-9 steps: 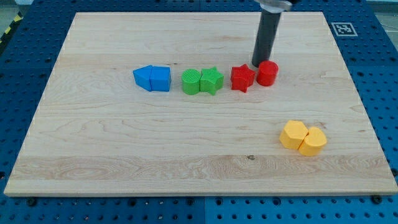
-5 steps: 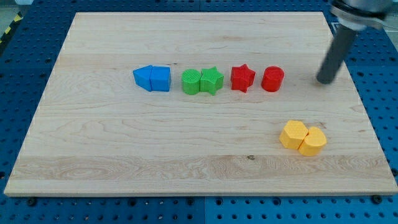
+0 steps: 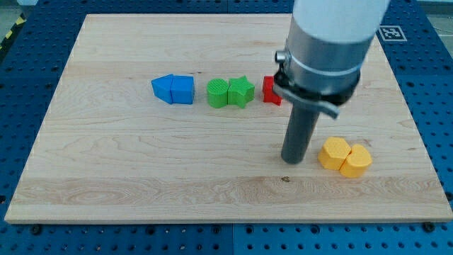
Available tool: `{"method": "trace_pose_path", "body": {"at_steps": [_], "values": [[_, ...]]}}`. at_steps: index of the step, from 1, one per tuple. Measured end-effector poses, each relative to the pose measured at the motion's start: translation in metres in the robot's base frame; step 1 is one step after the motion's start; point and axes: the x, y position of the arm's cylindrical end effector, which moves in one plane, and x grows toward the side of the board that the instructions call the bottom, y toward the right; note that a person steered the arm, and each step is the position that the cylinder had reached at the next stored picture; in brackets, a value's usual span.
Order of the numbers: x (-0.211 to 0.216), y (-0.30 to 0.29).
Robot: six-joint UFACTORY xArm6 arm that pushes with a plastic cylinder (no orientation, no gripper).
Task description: Move the yellow hexagon on the right side of red circle
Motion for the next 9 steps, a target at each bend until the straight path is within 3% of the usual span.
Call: {"method": "trace_pose_path", "body": {"at_steps": [3, 7, 9], "values": [[-0.017, 0.134], [-0.005, 0.114], [-0.057, 0.122]]}}
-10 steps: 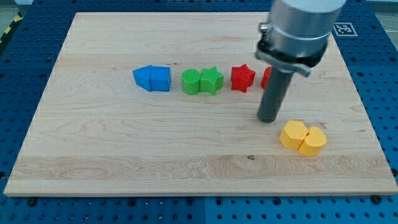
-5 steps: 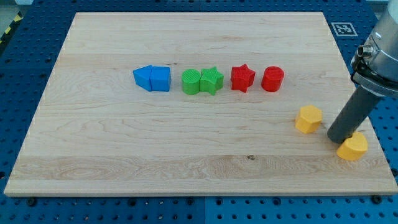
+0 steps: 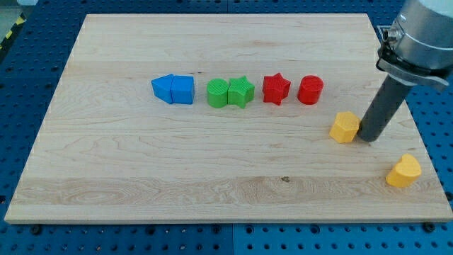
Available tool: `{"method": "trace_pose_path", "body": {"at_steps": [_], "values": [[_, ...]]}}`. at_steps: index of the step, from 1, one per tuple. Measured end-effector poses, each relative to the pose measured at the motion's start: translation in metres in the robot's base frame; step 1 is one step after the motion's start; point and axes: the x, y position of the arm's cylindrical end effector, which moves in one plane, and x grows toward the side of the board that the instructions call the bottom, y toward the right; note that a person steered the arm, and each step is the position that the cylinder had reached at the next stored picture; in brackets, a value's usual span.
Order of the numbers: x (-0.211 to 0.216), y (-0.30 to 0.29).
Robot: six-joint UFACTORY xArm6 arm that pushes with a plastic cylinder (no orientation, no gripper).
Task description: Move the yellow hexagon on the right side of red circle
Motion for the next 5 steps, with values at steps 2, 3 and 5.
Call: {"method": "trace_pose_path", "body": {"at_steps": [2, 3, 5], "values": [[0.048, -0.012], [0.049, -0.039], [-0.004, -0.040]]}}
